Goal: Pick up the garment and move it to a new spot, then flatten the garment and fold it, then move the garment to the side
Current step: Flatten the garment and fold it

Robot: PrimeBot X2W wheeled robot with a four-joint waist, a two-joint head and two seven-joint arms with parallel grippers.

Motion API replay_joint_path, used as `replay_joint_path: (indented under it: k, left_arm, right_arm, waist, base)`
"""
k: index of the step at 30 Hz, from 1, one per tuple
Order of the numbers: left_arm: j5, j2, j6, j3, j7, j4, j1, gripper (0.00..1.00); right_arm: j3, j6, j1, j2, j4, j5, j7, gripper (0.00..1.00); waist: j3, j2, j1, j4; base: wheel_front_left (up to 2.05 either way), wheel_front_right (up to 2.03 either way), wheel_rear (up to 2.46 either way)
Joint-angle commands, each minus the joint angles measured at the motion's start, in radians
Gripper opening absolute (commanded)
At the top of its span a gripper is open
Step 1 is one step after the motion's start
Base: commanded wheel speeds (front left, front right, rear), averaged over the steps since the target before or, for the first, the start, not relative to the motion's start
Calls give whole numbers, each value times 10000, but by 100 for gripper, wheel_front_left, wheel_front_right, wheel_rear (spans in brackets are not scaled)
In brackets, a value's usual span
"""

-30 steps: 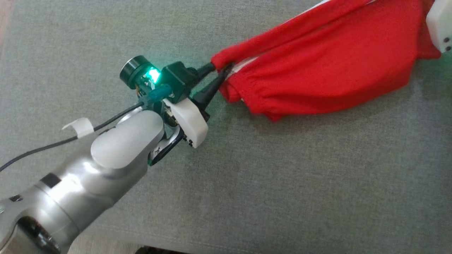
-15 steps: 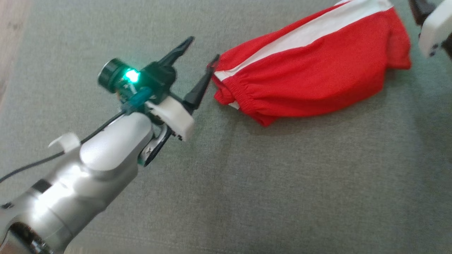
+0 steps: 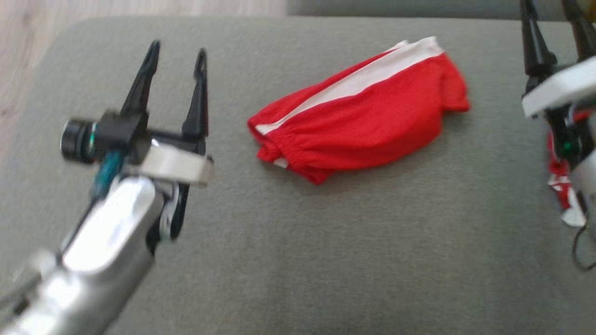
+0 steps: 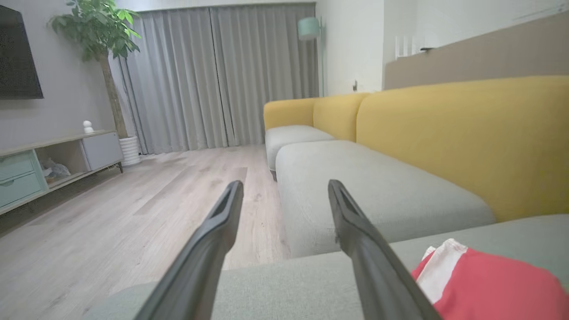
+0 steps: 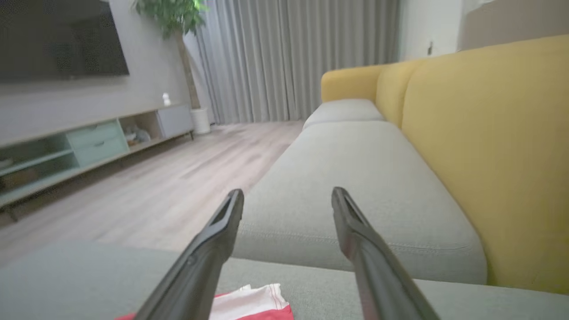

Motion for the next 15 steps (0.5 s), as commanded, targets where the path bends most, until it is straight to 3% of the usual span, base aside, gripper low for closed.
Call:
replay_joint_path:
  k: [1, 4, 9, 12, 15]
  left_arm:
    - [261, 261, 189, 900, -87, -624, 395, 100]
    - [864, 21, 336, 1929, -88, -1332, 1850, 100]
    - [1823, -675, 68, 3241, -90, -1688, 3847, 100]
    - [2284, -1195, -262, 3905, -90, -1619, 4776, 100]
    - [2770, -1651, -646, 4437, -90, -1463, 5483, 100]
  right_arm:
    - [-633, -9, 639, 161, -656, -257, -110, 100]
    - [-2198, -9, 2129, 906, -1732, -913, -113, 100]
    - [-3964, -9, 4680, 2514, -3420, -2342, -114, 100]
    - [-4601, -9, 5952, 3410, -4190, -2967, -115, 100]
    - [-4706, -9, 6896, 3848, -4763, -3357, -115, 100]
  waist:
    - [-405, 0, 2, -412]
    - [-675, 0, 2, -647]
    - [-1004, 0, 2, -912]
    - [-1136, 0, 2, -1036]
    - [-1169, 0, 2, -1162]
  base:
    - [0, 0, 0]
    - [0, 0, 0]
    - [0, 0, 0]
    - [0, 0, 0]
    - [0, 0, 0]
